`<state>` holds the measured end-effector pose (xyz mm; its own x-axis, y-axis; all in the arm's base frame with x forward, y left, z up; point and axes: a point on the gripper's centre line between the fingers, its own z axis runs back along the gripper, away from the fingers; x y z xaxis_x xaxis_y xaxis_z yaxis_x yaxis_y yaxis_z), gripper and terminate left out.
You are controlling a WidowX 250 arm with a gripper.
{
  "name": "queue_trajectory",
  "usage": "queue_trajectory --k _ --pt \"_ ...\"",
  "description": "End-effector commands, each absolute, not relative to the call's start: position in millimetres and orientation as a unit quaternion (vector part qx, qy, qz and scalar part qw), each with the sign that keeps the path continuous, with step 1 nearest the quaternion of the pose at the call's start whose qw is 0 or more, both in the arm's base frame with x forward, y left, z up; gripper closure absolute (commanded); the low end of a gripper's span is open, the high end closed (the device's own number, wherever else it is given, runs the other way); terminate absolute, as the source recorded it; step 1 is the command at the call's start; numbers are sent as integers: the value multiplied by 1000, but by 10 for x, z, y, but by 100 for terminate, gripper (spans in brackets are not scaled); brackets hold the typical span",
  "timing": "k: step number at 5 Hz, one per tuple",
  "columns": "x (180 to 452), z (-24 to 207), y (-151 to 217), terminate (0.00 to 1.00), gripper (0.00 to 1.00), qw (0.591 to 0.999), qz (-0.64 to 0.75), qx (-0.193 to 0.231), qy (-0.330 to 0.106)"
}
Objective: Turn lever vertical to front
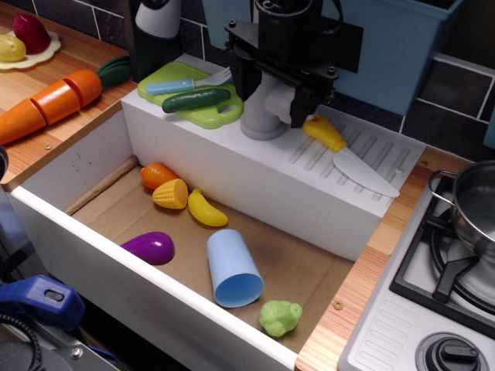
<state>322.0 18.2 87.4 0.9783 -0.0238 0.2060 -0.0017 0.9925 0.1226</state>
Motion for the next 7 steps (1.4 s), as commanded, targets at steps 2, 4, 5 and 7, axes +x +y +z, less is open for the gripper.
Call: queue_trajectory --k 2,4,5,7 --pt "3273 889 141 0 0 986 -13 87 -143" --pt "3530 1072 124 0 0 981 -27 96 -165" --pt "3645 1146 117 0 0 977 -33 99 -187" --pt "3818 1172 105 0 0 977 -17 76 -200"
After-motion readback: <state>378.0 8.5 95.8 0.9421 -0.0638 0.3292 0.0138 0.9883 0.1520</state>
